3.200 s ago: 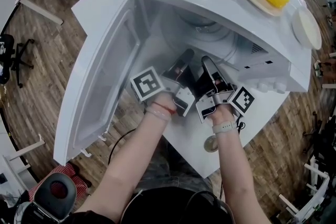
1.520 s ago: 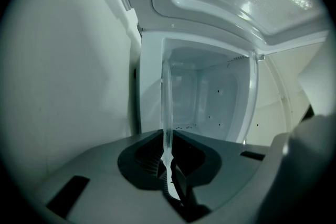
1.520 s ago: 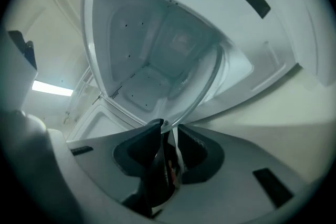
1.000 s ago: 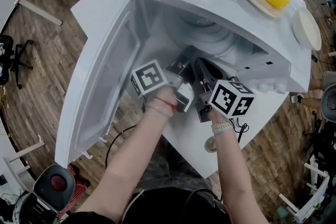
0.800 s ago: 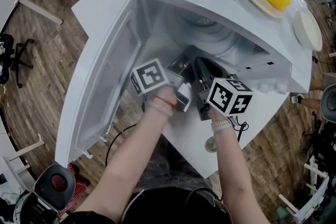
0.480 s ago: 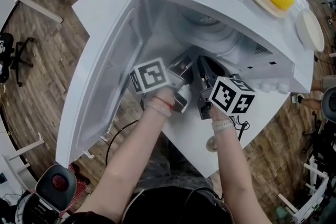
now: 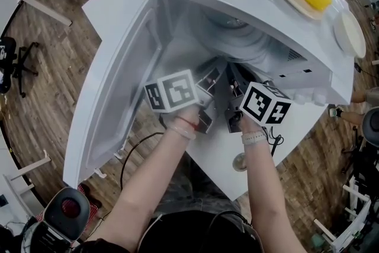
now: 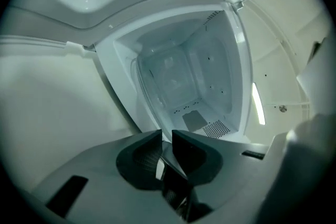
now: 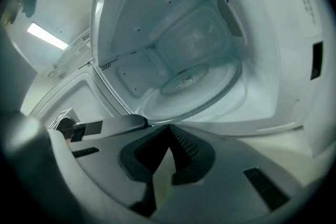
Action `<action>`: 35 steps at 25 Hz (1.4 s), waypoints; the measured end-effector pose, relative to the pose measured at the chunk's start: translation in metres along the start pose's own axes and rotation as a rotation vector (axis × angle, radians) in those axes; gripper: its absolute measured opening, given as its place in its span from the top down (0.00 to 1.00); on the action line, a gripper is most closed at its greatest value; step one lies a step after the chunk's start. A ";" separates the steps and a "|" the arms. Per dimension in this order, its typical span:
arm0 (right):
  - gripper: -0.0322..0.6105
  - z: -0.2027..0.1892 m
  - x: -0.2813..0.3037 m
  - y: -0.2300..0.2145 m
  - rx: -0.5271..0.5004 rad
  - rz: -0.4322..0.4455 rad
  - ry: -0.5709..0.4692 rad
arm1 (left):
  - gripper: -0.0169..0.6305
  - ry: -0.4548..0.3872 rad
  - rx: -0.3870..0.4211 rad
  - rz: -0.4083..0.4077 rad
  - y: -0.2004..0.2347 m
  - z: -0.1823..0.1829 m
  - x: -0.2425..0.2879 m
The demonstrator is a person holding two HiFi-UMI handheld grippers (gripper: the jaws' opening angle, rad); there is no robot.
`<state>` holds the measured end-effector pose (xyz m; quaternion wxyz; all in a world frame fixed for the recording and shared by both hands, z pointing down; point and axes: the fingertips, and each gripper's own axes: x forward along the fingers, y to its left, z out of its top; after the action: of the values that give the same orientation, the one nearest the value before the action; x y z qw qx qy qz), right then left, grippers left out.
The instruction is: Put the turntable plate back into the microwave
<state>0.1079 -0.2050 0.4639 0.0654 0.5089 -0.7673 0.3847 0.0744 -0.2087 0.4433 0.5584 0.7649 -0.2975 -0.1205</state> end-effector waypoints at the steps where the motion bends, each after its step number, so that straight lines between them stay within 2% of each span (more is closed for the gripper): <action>1: 0.92 -0.001 0.000 -0.001 0.008 0.002 0.003 | 0.89 0.009 0.020 0.013 0.001 -0.001 -0.002; 5: 0.92 -0.001 0.001 -0.001 0.005 0.010 0.013 | 0.89 0.033 0.100 0.051 0.004 -0.004 -0.005; 12: 0.92 0.001 -0.001 -0.012 0.052 -0.009 0.017 | 0.91 0.062 0.149 0.080 0.007 -0.007 -0.002; 18: 0.92 0.003 -0.003 -0.013 0.050 -0.002 0.026 | 0.92 0.088 0.154 0.071 0.003 -0.010 0.003; 24: 0.92 -0.004 -0.004 -0.008 0.022 0.021 0.075 | 0.93 0.148 0.179 0.098 0.006 -0.021 0.009; 31: 0.92 -0.003 -0.006 -0.009 0.025 0.019 0.068 | 0.93 0.171 0.199 0.095 0.005 -0.022 0.010; 35: 0.92 -0.002 -0.006 -0.010 0.022 0.010 0.059 | 0.93 0.169 0.181 0.085 0.005 -0.022 0.011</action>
<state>0.1183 -0.2008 0.4678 0.0805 0.4940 -0.7633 0.4084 0.0924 -0.1989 0.4572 0.5149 0.8063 -0.2911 -0.0045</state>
